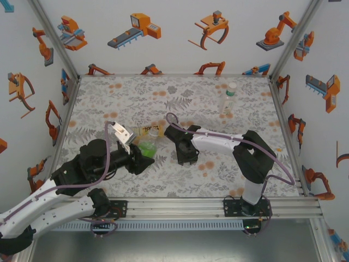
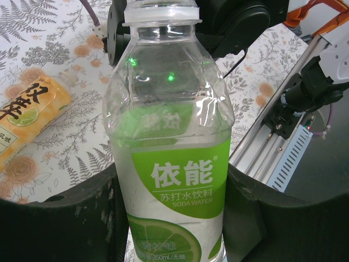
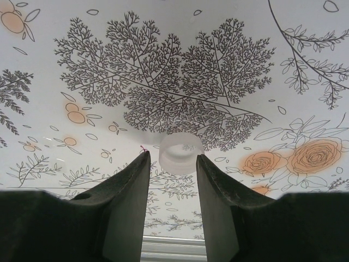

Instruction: Screw on the bottle caps

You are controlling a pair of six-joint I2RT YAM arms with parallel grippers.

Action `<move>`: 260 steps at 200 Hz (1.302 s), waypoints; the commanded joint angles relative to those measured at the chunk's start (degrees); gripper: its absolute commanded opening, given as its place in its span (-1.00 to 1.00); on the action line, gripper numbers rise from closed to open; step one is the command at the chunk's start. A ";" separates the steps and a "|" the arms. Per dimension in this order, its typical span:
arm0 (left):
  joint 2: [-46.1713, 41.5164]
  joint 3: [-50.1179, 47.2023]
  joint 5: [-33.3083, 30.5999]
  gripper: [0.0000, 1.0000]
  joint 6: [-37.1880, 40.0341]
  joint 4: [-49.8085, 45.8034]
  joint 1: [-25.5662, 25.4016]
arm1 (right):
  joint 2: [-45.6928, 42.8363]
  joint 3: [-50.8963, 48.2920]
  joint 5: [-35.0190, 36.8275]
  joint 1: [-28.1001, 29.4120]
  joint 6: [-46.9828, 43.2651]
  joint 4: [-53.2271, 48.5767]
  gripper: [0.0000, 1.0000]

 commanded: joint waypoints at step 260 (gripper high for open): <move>0.92 0.13 0.06 -0.92 -1.41 1.30 0.12 | -0.72 -2.74 -0.10 0.35 -0.06 1.36 -0.17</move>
